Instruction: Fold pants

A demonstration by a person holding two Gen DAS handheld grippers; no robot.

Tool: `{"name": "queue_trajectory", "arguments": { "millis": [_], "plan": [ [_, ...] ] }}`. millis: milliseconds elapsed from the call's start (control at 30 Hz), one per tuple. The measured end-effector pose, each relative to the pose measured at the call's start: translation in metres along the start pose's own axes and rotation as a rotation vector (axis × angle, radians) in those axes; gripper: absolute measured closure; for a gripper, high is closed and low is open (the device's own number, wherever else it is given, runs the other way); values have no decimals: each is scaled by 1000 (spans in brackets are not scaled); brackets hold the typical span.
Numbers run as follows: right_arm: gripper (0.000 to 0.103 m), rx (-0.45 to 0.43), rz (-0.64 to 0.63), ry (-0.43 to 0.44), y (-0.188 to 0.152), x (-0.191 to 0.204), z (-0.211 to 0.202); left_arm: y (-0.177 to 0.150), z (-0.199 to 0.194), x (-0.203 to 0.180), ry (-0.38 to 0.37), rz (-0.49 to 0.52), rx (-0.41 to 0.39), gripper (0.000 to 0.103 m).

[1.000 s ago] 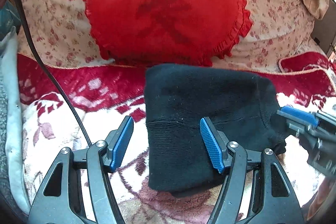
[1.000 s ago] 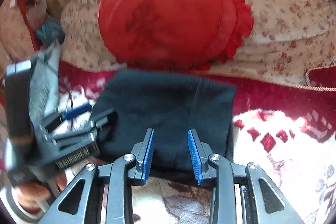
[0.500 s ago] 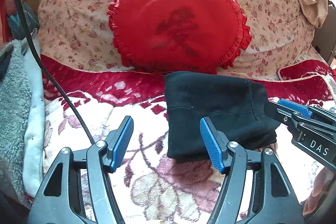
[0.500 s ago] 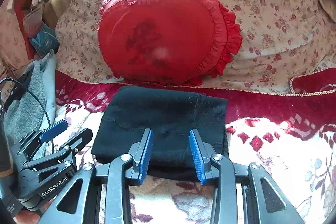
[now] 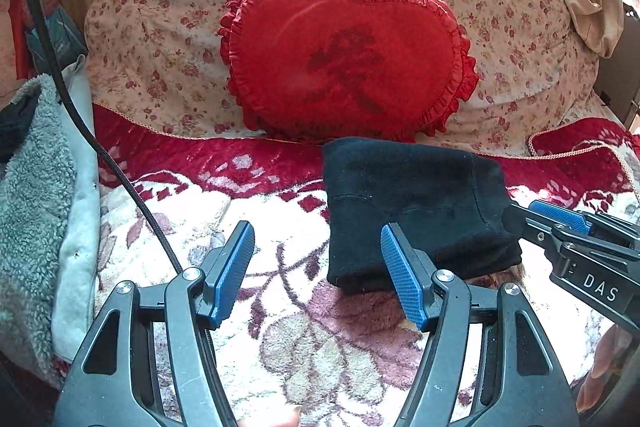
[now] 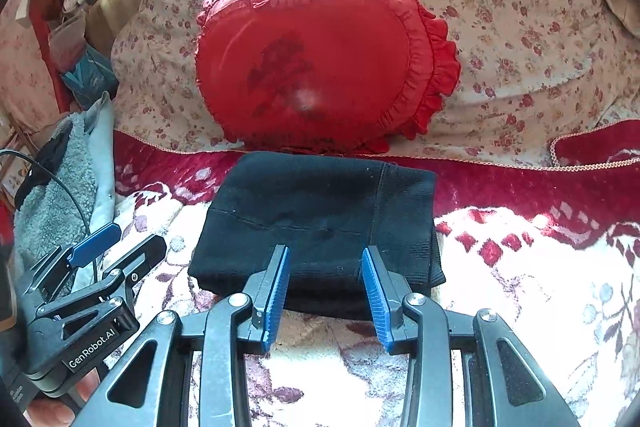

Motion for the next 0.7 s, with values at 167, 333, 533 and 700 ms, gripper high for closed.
{"name": "queue_trajectory", "arguments": {
  "millis": [167,333,533,700],
  "plan": [
    [66,9,4,5,-3,0,1,-3,1,-2,7,5,5,37],
    [66,16,1,5,-5,2,3,-3,2,-2,4,3,8,37],
    [66,22,9,8,-6,0,5,-5,4,-2,1,4,15,37],
    [65,35,14,13,-9,0,10,-8,7,-2,3,2,21,37]
  ]
}}
Point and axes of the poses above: each gripper's, at about its wrist camera, not at the fingertips, and z roughly the way its jaws point, x to its left, y to its top, the point moved 5 cm from there along z, roughly the way its jaws point, and after that the axes turned 12 degrees about y, right-handed, at the moved point
